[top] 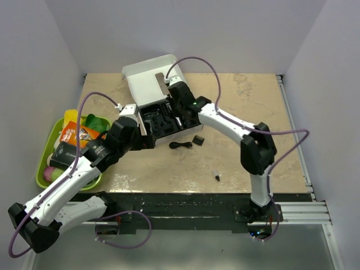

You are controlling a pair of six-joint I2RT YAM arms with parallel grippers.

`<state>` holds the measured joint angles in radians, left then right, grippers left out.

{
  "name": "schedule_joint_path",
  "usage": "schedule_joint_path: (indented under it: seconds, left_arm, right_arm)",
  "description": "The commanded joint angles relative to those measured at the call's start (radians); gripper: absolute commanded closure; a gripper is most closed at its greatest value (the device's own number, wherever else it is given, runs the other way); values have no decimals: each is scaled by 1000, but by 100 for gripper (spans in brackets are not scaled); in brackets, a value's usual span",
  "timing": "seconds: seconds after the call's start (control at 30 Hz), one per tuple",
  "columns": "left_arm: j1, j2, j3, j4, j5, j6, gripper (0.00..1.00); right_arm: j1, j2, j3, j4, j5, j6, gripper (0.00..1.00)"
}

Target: Sort the hair-cutting tools

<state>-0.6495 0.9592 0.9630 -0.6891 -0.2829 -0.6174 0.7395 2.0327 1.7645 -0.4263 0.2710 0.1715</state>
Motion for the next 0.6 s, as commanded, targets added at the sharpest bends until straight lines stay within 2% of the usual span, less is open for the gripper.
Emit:
schedule_joint_path:
  seconds: [0.0, 0.1, 0.2, 0.5, 0.57]
  left_arm:
    - [-2, -45, 49, -26, 22, 27, 1]
    - [-2, -77, 39, -33, 47, 27, 1]
    - [-2, -105, 31, -53, 63, 25, 1]
    - [-2, -189, -21, -58, 139, -2, 1]
    - [-2, -200, -36, -53, 157, -8, 2]
  right_arm:
    - [4, -210, -204, -51, 82, 59, 74]
    - [4, -342, -357, -101, 111, 126, 65]
    - [4, -474, -512, -155, 138, 198, 61]
    - [4, -796, -865, -276, 46, 468, 60]
    - [3, -827, -911, -292, 45, 517, 60]
